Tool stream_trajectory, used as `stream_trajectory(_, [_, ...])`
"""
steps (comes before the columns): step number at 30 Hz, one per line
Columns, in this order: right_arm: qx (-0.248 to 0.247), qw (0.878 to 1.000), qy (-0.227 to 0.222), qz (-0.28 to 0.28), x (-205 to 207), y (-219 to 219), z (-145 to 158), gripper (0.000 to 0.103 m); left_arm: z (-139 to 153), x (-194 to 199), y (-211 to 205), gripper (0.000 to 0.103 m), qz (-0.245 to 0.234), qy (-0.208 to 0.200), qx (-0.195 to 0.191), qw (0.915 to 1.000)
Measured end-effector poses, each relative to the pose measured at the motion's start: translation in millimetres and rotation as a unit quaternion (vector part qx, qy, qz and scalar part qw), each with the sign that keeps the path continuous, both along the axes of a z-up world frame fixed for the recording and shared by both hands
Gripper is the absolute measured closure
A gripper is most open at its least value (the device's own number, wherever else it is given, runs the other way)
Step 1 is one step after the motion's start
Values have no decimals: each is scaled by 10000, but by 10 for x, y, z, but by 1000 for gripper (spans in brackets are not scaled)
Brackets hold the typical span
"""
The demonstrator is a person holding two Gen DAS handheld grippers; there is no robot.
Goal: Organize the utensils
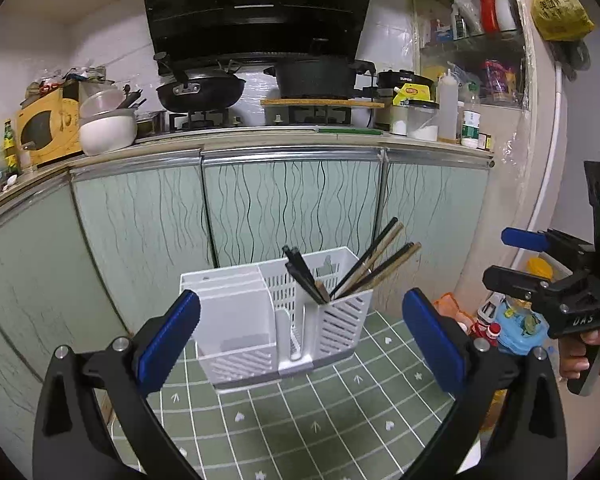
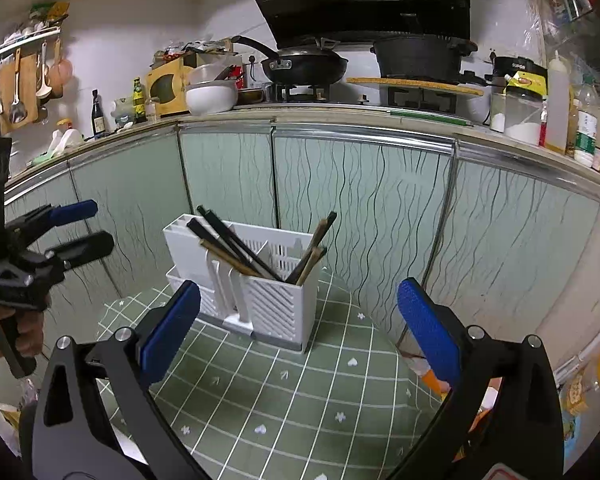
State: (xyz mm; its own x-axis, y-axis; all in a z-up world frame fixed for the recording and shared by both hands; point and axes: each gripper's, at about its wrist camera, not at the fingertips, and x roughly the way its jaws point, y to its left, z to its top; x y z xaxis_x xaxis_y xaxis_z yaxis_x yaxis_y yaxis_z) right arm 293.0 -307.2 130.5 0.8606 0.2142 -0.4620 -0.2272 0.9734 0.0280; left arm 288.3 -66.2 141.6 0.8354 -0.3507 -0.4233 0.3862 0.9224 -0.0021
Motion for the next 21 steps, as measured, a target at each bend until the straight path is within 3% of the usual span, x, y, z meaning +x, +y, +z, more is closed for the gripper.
stream_trajectory(8, [-460,9979,-198,-416,-507,133,-40,8,-84,-444,121,5,281,-91,127,9995])
stream_trajectory(21, [-752,9950,-349,-552,-1160,329,-307,8,-404,-1101,285,5,548,-143,126,9983])
